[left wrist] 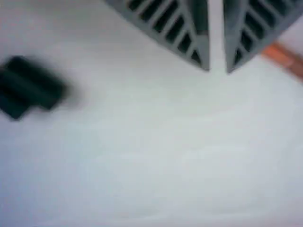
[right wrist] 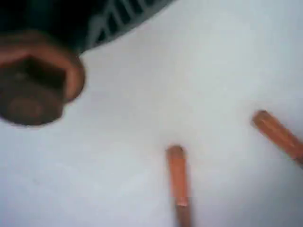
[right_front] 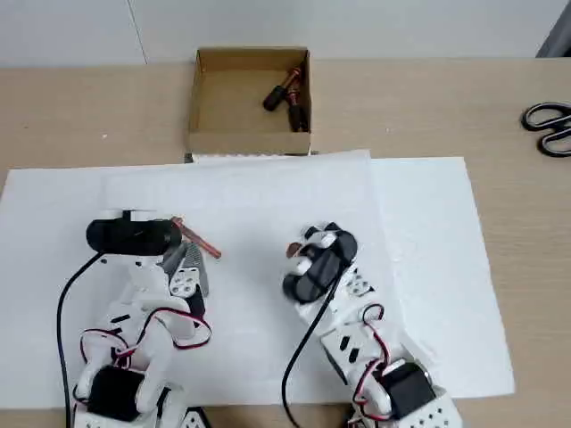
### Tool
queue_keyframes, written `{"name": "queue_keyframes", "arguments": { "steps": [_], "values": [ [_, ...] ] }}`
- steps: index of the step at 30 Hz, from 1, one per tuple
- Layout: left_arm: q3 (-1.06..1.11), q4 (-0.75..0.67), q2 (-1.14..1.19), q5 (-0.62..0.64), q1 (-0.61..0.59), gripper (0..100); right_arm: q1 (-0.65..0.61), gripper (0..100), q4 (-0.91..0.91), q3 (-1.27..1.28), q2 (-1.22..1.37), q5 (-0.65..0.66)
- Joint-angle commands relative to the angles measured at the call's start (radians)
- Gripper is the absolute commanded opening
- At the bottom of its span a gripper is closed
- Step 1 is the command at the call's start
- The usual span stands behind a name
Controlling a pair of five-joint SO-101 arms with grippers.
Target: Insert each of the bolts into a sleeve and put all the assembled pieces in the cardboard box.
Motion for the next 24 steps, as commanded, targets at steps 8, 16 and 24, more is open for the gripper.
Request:
{"name": "queue_keyframes", "arguments": {
  "steps": [8,16,24],
  "values": [
    [0.096,0.003,-0.006,-0.066,-0.120,1,0.113,0.2,-0.134,-0.066,0.042,-0.091],
    [0.110,0.003,-0.006,-0.066,-0.124,1,0.114,0.2,-0.179,-0.517,0.567,-0.095],
    [0.117,0.002,-0.006,-0.071,-0.123,1,0.197,0.2,-0.318,-0.959,1.219,-0.095]
  ]
}}
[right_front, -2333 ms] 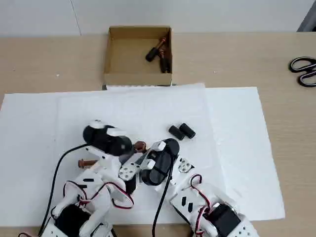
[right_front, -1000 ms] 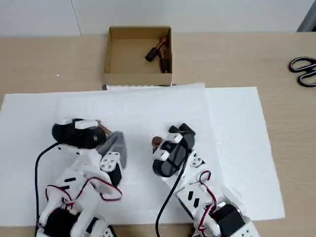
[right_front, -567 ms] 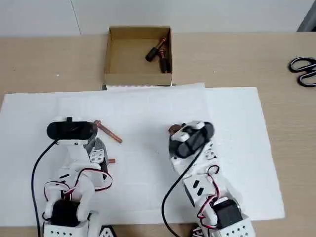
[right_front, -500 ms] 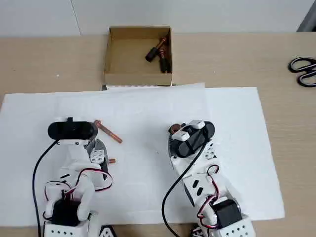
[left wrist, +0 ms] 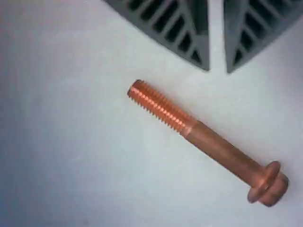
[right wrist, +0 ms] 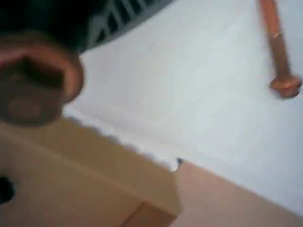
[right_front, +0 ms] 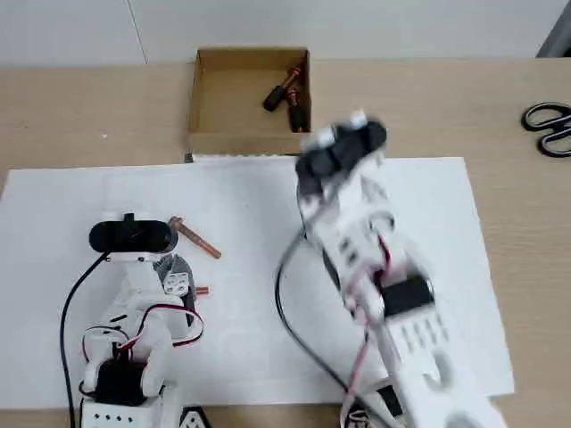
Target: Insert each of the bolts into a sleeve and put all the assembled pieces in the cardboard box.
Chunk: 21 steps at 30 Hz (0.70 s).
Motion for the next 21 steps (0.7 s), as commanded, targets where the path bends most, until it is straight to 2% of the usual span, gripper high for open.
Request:
{"name": "queue_keyframes", "arguments": {
  "steps": [1,8,14,21],
  "values": [
    [-0.008,0.002,-0.008,-0.009,-0.003,1,0.038,0.2,-0.104,-0.253,0.297,-0.011],
    [-0.012,0.002,-0.008,-0.009,-0.002,1,0.038,0.2,-0.191,-0.690,0.771,-0.006],
    [-0.031,0.003,-0.008,-0.008,0.005,1,0.038,0.2,-0.188,-1.106,1.158,-0.008],
    [-0.036,0.003,-0.008,-0.008,0.000,1,0.030,0.2,-0.188,-1.484,1.483,-0.006]
  ]
}}
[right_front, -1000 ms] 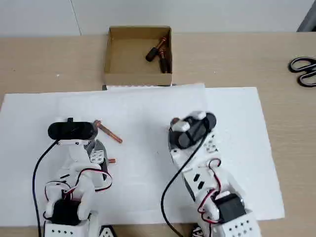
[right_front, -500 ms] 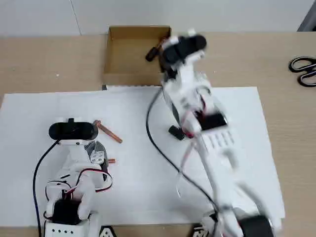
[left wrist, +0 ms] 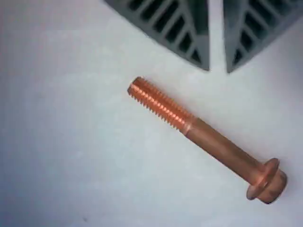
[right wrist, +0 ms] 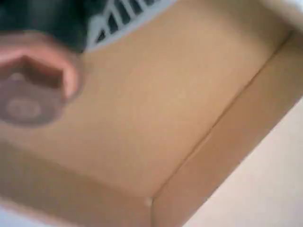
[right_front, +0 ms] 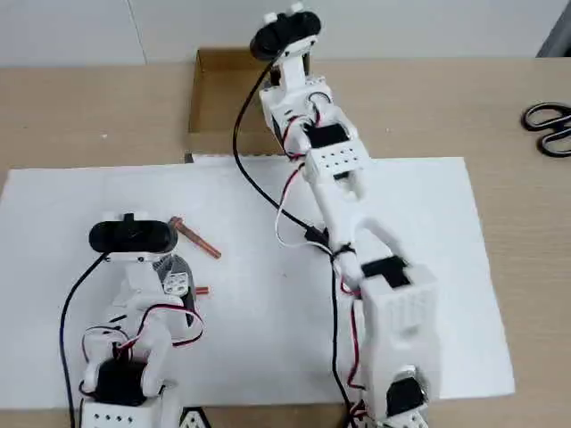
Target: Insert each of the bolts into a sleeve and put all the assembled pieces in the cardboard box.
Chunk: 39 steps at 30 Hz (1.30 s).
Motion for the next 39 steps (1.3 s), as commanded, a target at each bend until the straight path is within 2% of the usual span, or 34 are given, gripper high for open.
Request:
{"name": "queue_keyframes", "arguments": {
  "steps": [1,9,12,19,25,27,33,39],
  "values": [
    [-0.036,0.003,-0.009,-0.006,0.000,1,0.002,0.2,-0.030,-0.239,0.097,-0.003],
    [-0.033,0.005,-0.009,-0.002,-0.003,1,0.007,0.3,-0.028,-0.496,0.361,0.005],
    [-0.036,0.017,-0.011,-0.002,-0.003,1,0.005,0.4,-0.025,-0.537,0.415,0.063],
    [-0.036,0.041,-0.011,-0.002,-0.003,1,-0.012,1.1,0.151,-0.580,0.426,0.091],
    [-0.036,0.040,-0.011,-0.002,0.002,1,-0.008,20.7,0.282,-0.632,0.426,0.091],
    [-0.036,0.040,-0.011,-0.002,0.003,1,-0.008,23.3,0.306,-0.669,0.426,0.091],
    [-0.036,0.040,-0.011,-0.002,0.003,1,-0.013,19.3,0.407,-0.827,0.426,0.086],
    [-0.036,0.040,-0.011,-0.002,0.003,1,-0.013,15.1,0.651,-1.030,0.426,0.086]
  ]
}}
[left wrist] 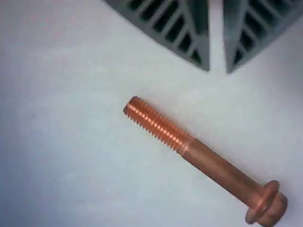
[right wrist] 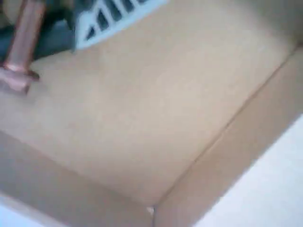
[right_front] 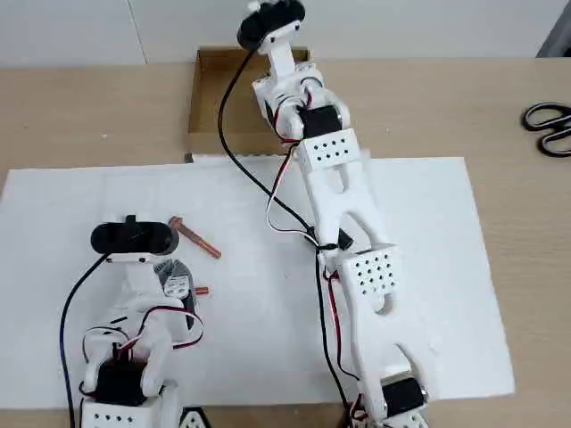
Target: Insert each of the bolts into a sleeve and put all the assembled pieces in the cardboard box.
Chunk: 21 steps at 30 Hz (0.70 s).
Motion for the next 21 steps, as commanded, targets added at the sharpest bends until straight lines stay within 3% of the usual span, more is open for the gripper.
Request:
{"name": "queue_keyframes", "arguments": {
  "steps": [1,5,12,21],
  "values": [
    [-0.036,0.000,-0.011,-0.002,0.003,1,-0.008,14.1,0.156,-0.170,-0.028,0.006],
    [-0.036,0.000,-0.011,-0.002,0.005,1,-0.021,7.9,0.360,-0.302,-0.028,0.006],
    [-0.042,-0.002,-0.011,-0.002,0.005,1,-0.022,0.4,0.704,-0.293,-0.102,0.006],
    [-0.053,-0.002,-0.011,-0.002,0.002,1,0.013,0.4,0.757,-0.141,-0.156,0.011]
  ]
}}
